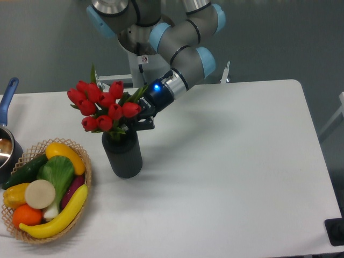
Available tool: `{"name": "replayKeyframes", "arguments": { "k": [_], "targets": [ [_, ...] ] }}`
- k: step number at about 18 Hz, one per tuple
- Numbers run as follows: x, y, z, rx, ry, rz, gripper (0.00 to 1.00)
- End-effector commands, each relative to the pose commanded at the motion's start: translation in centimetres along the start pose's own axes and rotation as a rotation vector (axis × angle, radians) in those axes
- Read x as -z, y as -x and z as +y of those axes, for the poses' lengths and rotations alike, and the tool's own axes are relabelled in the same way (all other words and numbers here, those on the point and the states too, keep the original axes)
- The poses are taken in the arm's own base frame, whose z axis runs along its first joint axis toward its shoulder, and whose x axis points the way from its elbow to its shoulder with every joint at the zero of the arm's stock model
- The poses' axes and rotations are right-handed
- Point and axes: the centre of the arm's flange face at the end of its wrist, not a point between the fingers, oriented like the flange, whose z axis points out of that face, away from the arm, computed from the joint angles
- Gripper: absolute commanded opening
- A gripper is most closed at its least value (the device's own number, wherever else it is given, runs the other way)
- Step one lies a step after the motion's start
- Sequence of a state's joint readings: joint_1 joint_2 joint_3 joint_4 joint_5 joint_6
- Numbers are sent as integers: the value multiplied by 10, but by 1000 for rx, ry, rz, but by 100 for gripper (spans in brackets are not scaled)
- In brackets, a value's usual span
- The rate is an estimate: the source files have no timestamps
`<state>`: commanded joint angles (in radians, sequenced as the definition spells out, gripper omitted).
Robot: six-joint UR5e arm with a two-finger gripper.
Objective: Insert the flowers into the vase
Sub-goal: 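Lower the tulip stems down into the black vase, then open the gripper to release the tulip stems in the vase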
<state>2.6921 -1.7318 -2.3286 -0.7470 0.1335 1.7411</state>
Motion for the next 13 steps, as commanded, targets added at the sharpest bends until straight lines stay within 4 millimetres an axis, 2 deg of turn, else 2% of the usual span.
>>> {"name": "replayKeyframes", "arguments": {
  "k": [2,4,6,13],
  "targets": [
    [2,1,2,8,0,-4,52],
    [2,0,2,19,0,-4,67],
    [2,0,2,19,0,-4,75],
    [3,-2,4,26,0,-7,76]
  ]
}}
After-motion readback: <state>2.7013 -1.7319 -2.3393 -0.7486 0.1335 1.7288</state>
